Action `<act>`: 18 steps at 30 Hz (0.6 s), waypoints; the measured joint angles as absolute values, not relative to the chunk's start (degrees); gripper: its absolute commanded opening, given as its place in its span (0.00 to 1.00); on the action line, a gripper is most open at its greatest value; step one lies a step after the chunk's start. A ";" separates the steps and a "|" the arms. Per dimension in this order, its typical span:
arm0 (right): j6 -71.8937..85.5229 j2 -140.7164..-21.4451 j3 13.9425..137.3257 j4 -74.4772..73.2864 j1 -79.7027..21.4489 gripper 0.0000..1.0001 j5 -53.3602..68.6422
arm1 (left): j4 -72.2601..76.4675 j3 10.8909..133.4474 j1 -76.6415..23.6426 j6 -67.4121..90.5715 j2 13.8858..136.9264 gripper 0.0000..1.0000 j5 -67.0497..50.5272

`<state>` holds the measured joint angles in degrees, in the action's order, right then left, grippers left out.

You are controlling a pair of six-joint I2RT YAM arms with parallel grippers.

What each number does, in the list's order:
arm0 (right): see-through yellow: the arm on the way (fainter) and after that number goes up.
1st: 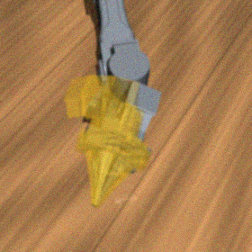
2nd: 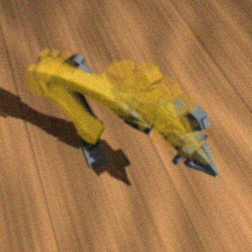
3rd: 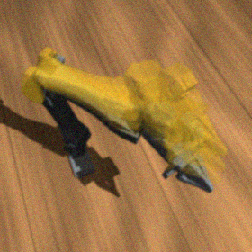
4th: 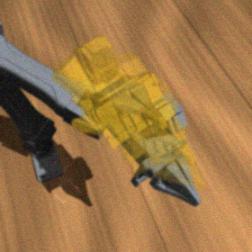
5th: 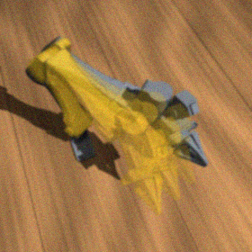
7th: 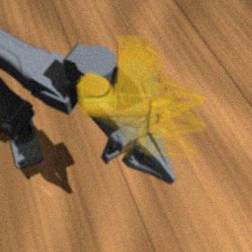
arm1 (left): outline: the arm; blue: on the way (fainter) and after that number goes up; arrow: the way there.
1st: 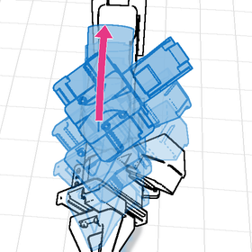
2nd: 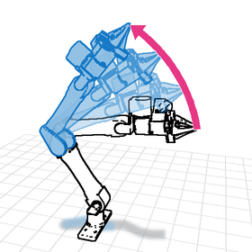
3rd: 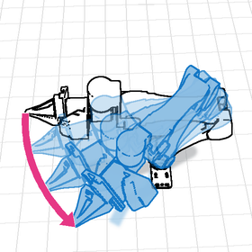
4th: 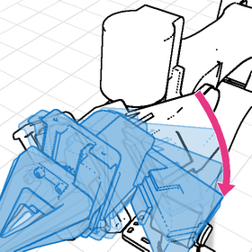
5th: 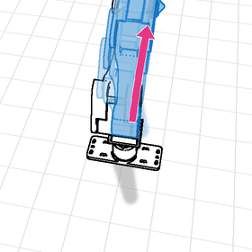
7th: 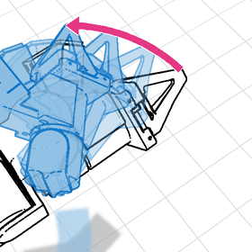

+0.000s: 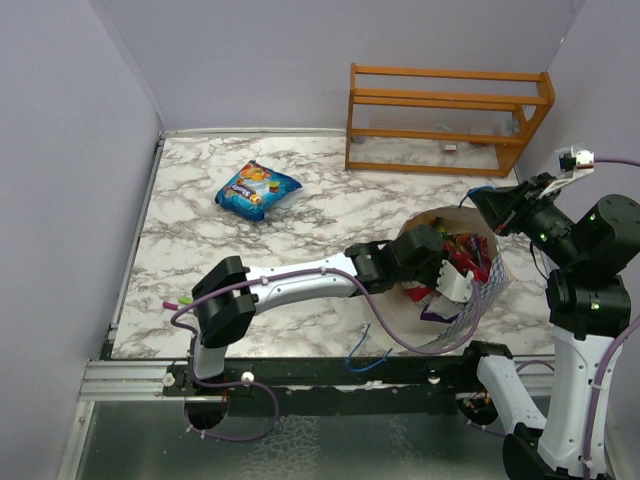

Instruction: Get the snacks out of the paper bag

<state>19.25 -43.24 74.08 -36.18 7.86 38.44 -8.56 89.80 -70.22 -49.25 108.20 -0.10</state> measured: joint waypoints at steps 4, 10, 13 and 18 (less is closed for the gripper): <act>19.20 -43.22 74.11 -36.18 7.81 0.09 38.39 | -5.69 85.30 -71.11 -46.41 103.46 0.00 3.95; 19.09 -43.22 74.19 -36.23 7.81 0.10 37.95 | -0.78 80.20 -73.69 -43.18 94.72 0.00 12.40; 18.72 -43.22 74.19 -36.45 7.81 0.10 37.41 | 1.83 80.23 -74.41 -41.95 93.03 0.00 16.40; 18.37 -43.22 74.19 -36.47 7.81 0.10 36.91 | 4.71 80.49 -74.70 -39.40 91.15 0.00 20.36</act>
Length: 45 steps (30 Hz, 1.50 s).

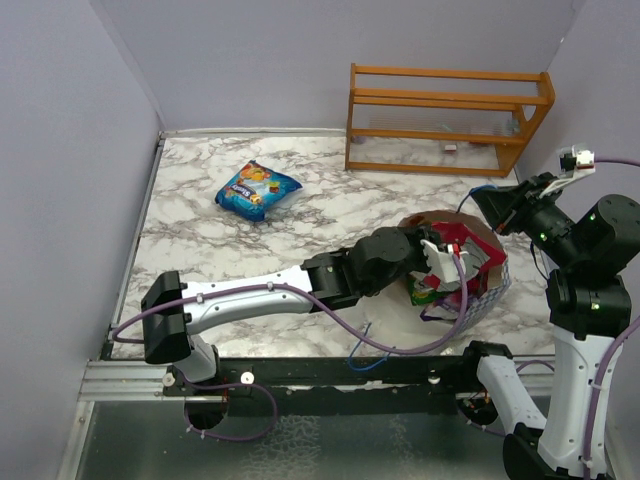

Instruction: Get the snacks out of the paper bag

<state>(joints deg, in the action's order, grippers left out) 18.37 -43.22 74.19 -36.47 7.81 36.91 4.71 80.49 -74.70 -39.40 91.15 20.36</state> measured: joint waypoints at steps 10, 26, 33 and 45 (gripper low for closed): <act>18.13 -43.22 74.19 -36.47 7.81 0.10 36.45 | 3.99 89.76 -74.76 -30.35 88.73 0.00 23.83; 17.69 -43.22 74.19 -36.58 7.81 0.11 35.33 | -8.71 114.91 -77.41 -24.29 85.19 0.00 39.20; 17.69 -43.22 74.19 -36.58 7.81 0.11 35.22 | -12.47 116.42 -72.07 -27.64 85.21 0.00 49.84; 17.67 -43.20 74.19 -36.58 7.81 0.11 35.20 | -22.98 102.56 -43.90 -13.41 80.75 0.00 47.90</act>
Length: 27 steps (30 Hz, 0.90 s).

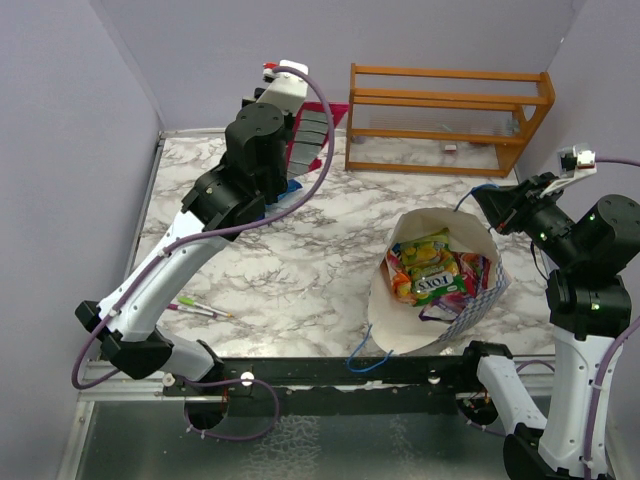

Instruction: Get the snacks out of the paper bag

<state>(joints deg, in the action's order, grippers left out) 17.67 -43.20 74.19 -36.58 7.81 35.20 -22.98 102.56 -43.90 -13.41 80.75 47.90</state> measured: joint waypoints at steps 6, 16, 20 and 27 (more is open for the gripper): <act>17.67 -43.20 74.19 -36.58 7.81 0.11 35.20 | -27.77 96.31 -35.18 -4.93 81.71 0.00 40.36; 17.69 -43.22 74.19 -36.58 7.81 0.11 35.24 | -29.28 94.15 -25.67 2.96 87.96 0.00 29.58; 17.72 -43.22 74.19 -36.56 7.81 0.11 35.27 | -28.77 95.85 -21.34 2.90 93.54 0.00 27.27; 17.69 -43.35 74.43 -36.60 7.81 0.11 35.27 | -31.00 109.56 -15.55 3.20 110.41 0.00 24.49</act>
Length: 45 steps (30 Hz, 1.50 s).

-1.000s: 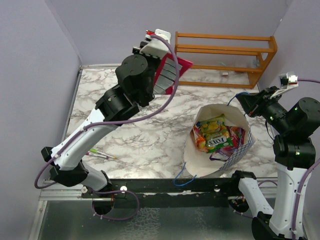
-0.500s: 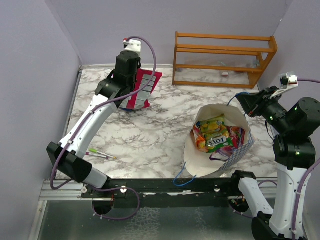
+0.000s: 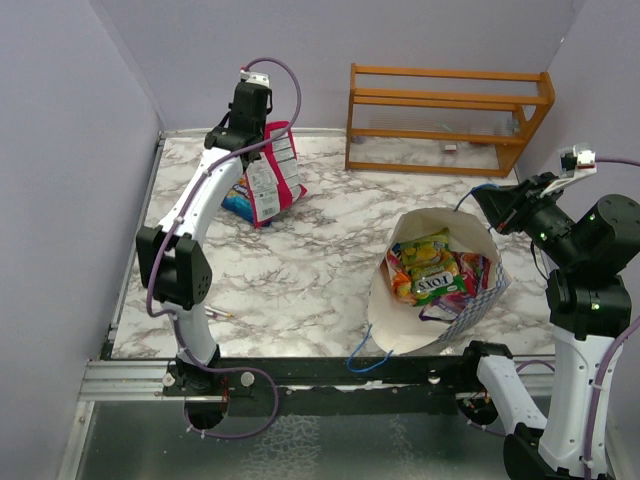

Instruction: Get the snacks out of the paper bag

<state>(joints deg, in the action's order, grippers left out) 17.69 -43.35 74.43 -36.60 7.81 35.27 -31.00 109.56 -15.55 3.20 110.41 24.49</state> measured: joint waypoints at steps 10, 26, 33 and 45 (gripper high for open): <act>17.72 -43.88 75.37 -36.62 7.81 0.11 35.27 | -34.85 106.39 -10.04 6.35 116.33 0.21 24.05; 17.72 -43.77 75.24 -36.62 7.81 0.11 35.27 | -22.37 84.97 -10.44 23.83 80.64 0.98 -3.03; 17.72 -43.42 75.07 -36.62 7.81 0.11 35.27 | -17.61 61.56 -22.46 32.47 64.18 0.96 -11.00; 18.20 -42.57 72.55 -35.94 7.81 0.11 35.70 | -25.78 47.79 -31.35 44.47 43.64 0.90 -11.22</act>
